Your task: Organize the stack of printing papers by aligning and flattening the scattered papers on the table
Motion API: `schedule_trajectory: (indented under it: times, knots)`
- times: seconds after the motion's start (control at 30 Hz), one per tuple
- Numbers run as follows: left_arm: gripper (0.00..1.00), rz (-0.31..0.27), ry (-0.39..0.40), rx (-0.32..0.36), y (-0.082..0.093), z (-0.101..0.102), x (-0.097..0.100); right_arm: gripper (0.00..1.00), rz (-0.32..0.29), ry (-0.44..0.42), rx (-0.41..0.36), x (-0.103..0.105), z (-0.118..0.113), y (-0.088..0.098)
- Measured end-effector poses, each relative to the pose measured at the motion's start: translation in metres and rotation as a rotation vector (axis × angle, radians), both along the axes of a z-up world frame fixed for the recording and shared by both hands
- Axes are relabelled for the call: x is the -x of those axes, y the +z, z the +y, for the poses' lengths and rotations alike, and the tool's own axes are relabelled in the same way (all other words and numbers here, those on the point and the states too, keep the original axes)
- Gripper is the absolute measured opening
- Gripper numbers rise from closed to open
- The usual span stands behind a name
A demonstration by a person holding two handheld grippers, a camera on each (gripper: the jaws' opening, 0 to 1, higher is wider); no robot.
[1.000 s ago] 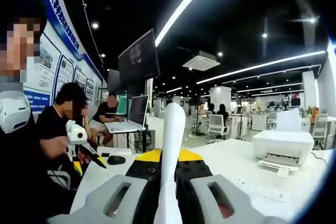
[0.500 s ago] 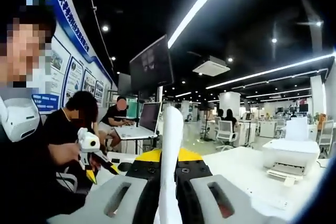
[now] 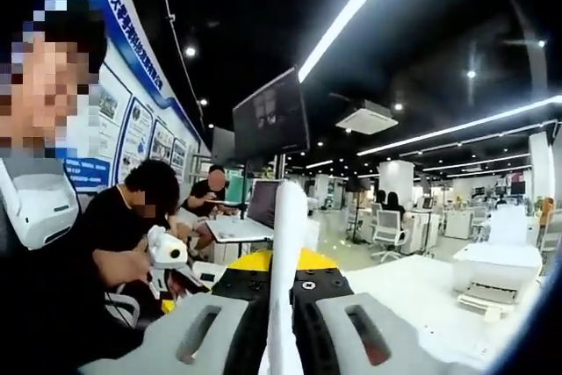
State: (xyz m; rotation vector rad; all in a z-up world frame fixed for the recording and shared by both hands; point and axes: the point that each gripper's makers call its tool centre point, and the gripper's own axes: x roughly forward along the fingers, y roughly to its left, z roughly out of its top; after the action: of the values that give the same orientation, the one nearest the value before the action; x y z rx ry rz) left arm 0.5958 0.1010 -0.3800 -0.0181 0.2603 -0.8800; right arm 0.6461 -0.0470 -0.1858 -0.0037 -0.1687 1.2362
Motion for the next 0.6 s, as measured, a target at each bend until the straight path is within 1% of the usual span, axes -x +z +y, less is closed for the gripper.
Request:
schedule_trajectory:
  times: [0.1,0.37,0.5,0.6]
  knots:
    - [0.62,-0.001,-0.007,0.005,0.001,-0.003,-0.001,0.02,-0.006,0.02,-0.006,0.008,0.003,0.005]
    - [0.62,-0.006,-0.023,0.055,0.006,-0.009,-0.005,0.01,-0.022,0.057,-0.021,0.023,0.009,0.018]
    - [0.62,-0.022,-0.026,0.091,0.014,-0.009,-0.009,0.01,-0.023,0.08,-0.024,0.03,0.013,0.022]
    - [0.62,-0.034,-0.032,0.115,0.019,-0.011,-0.01,0.01,-0.021,0.086,-0.024,0.031,0.014,0.022]
